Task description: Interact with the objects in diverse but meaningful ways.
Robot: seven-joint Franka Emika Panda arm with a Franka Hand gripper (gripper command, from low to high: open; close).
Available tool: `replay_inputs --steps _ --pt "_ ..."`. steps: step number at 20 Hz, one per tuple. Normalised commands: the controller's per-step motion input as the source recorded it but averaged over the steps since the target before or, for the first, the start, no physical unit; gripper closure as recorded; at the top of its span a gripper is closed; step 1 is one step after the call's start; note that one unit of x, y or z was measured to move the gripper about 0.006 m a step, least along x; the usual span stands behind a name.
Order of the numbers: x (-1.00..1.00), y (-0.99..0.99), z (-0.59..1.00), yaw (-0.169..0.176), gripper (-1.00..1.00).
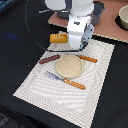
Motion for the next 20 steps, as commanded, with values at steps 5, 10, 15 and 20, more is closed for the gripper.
replay_inputs --steps 5,10,15,20 --pt "0.17 0.21 -0.07 0.007 1.0" --pt "0.03 0.02 0.36 0.0 1.0" --pt "-0.01 0.0 0.37 0.0 1.0" --pt "-0.14 -0.16 0.38 0.0 1.0"
